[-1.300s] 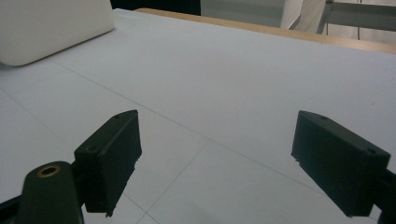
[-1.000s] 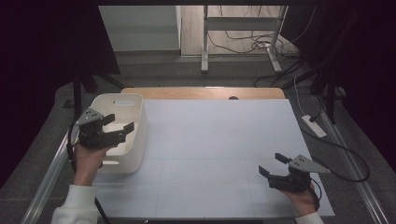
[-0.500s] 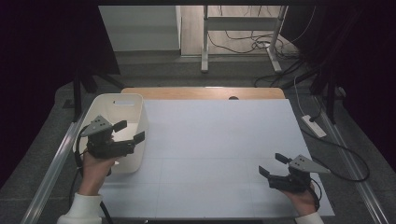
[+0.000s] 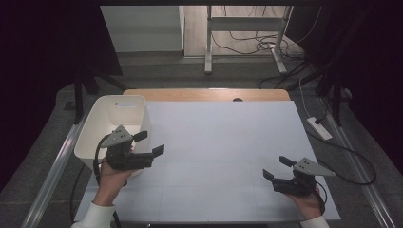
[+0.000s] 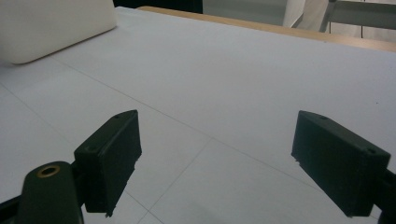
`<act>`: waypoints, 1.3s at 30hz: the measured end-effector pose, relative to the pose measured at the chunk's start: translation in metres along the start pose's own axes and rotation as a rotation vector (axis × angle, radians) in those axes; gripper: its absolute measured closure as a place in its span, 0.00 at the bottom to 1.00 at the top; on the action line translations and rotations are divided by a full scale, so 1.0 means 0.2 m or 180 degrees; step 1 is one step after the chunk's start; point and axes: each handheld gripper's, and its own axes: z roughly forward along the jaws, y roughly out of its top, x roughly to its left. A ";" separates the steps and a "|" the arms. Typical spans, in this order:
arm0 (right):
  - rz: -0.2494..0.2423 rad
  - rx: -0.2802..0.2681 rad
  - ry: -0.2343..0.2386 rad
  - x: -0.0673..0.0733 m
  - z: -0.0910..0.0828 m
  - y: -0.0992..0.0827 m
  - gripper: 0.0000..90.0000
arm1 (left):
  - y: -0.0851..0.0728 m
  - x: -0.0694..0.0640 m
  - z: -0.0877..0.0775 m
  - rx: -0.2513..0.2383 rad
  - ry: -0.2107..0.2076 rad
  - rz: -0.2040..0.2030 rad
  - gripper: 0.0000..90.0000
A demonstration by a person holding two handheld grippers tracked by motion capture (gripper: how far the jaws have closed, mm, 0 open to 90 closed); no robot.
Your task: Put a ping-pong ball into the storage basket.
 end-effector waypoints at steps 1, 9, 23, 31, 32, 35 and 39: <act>0.0001 0.0001 0.0003 0.00 0.00 0.00 0.17 | 0.00 -0.01 0.01 0.0015 -0.0028 0.0012 0.20; 0.0007 0.0006 0.0011 0.00 0.00 0.00 0.17 | -0.05 -0.07 0.08 0.0092 -0.0142 0.0046 0.20; 0.0005 0.0017 0.0023 0.00 0.00 0.00 0.17 | -0.18 -0.14 0.19 0.0268 -0.0210 0.0110 0.21; 0.0008 0.0063 0.0058 0.00 0.02 -0.02 0.17 | -0.29 -0.13 0.22 0.0357 -0.0095 0.0122 0.22; 0.0008 0.0062 0.0063 0.01 0.02 -0.02 0.17 | -0.30 -0.13 0.22 0.0356 -0.0081 0.0127 0.22; -0.0005 0.0076 0.0076 0.01 0.02 -0.02 0.17 | -0.33 -0.12 0.23 0.0358 -0.0086 0.0121 0.22; 0.0003 0.0091 0.0083 0.01 0.03 -0.03 0.17 | -0.39 -0.09 0.22 0.0412 -0.0065 0.0082 0.22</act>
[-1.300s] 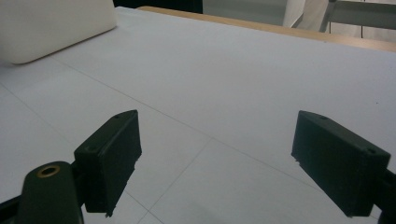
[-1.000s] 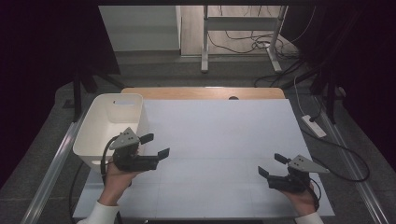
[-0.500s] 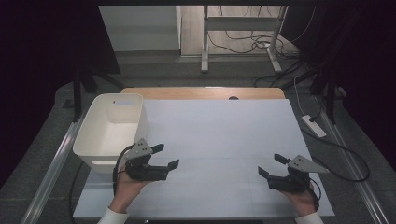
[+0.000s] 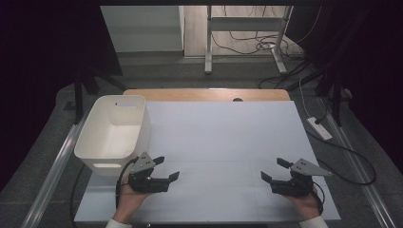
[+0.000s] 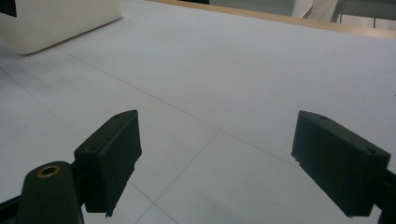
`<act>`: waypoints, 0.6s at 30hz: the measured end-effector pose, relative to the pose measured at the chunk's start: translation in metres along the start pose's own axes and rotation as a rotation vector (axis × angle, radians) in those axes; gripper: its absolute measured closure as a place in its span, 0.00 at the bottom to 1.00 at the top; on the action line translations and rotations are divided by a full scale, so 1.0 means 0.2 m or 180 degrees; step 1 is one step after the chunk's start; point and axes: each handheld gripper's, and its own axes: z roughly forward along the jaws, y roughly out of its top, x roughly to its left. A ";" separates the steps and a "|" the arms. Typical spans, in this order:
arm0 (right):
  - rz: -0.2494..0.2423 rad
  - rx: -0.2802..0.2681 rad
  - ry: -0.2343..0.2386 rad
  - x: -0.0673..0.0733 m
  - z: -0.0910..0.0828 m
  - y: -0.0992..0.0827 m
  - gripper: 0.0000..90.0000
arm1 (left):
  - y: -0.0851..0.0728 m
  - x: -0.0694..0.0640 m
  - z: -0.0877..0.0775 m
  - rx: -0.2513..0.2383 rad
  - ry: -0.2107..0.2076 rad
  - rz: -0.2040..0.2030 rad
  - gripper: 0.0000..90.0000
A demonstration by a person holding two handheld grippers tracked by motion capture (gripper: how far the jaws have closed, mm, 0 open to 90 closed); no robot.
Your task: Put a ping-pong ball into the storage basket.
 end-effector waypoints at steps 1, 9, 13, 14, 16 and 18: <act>-0.0004 0.0007 0.0006 0.00 0.00 0.00 0.17 | 0.00 0.00 0.00 0.0000 0.0000 0.0000 0.22; -0.0026 0.0067 0.0029 -0.01 0.02 -0.02 0.17 | -0.08 0.04 -0.02 0.0001 -0.0003 -0.0051 0.22; -0.0053 0.0109 0.0052 -0.01 0.03 -0.03 0.17 | -0.09 0.05 -0.02 0.0000 -0.0012 -0.0064 0.22; -0.0051 0.0125 0.0052 -0.01 0.03 -0.04 0.17 | -0.09 0.05 -0.02 0.0007 -0.0017 -0.0062 0.22; -0.0055 0.0129 0.0056 0.00 0.04 -0.04 0.17 | -0.09 0.05 -0.02 0.0006 -0.0018 -0.0052 0.22; -0.0056 0.0136 0.0057 0.00 0.04 -0.04 0.17 | -0.09 0.05 -0.02 0.0005 -0.0028 -0.0043 0.22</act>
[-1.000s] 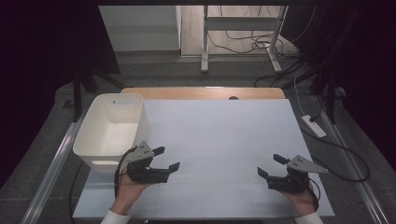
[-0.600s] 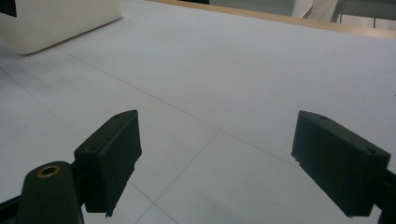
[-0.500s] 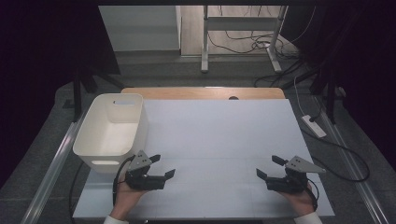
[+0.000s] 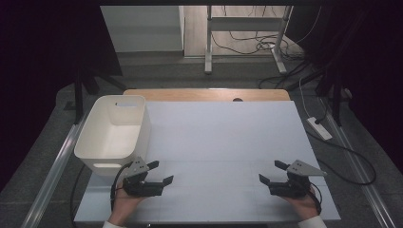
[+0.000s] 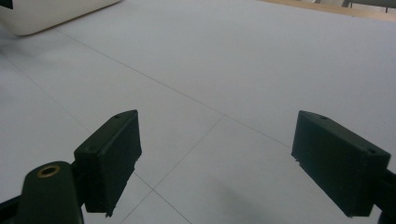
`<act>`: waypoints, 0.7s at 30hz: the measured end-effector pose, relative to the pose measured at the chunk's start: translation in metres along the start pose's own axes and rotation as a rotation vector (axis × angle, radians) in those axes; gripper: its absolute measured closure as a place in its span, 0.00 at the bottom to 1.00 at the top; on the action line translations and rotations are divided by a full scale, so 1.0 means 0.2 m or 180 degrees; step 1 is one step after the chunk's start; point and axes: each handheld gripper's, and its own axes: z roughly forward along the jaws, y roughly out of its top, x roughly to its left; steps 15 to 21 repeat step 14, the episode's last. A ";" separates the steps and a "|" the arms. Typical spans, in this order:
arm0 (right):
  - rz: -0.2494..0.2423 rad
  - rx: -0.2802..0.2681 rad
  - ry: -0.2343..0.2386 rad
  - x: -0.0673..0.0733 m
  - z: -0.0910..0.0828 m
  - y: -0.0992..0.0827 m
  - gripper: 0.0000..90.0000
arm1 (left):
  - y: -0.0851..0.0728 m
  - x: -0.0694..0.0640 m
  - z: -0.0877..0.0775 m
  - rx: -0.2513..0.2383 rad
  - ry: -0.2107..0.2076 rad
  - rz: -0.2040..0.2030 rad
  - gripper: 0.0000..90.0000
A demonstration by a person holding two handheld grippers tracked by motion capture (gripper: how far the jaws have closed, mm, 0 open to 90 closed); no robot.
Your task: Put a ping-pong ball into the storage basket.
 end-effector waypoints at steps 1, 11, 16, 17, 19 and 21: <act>-0.0001 0.0003 -0.0002 0.00 0.00 0.00 0.17 | 0.00 0.00 0.00 -0.0002 0.0005 -0.0002 0.22; -0.0036 0.0030 0.0004 0.01 0.00 -0.01 0.17 | 0.01 0.01 -0.01 -0.0020 0.0006 -0.0014 0.22; -0.0035 0.0031 0.0002 0.00 0.00 -0.01 0.17 | 0.01 0.01 -0.01 -0.0020 0.0005 -0.0016 0.22; -0.0035 0.0031 0.0002 0.00 0.00 -0.01 0.17 | 0.01 0.01 -0.01 -0.0020 0.0005 -0.0016 0.22; -0.0035 0.0031 0.0002 0.00 0.00 -0.01 0.17 | 0.01 0.01 -0.01 -0.0020 0.0005 -0.0016 0.22; -0.0035 0.0031 0.0002 0.00 0.00 -0.01 0.17 | 0.01 0.01 -0.01 -0.0020 0.0005 -0.0016 0.22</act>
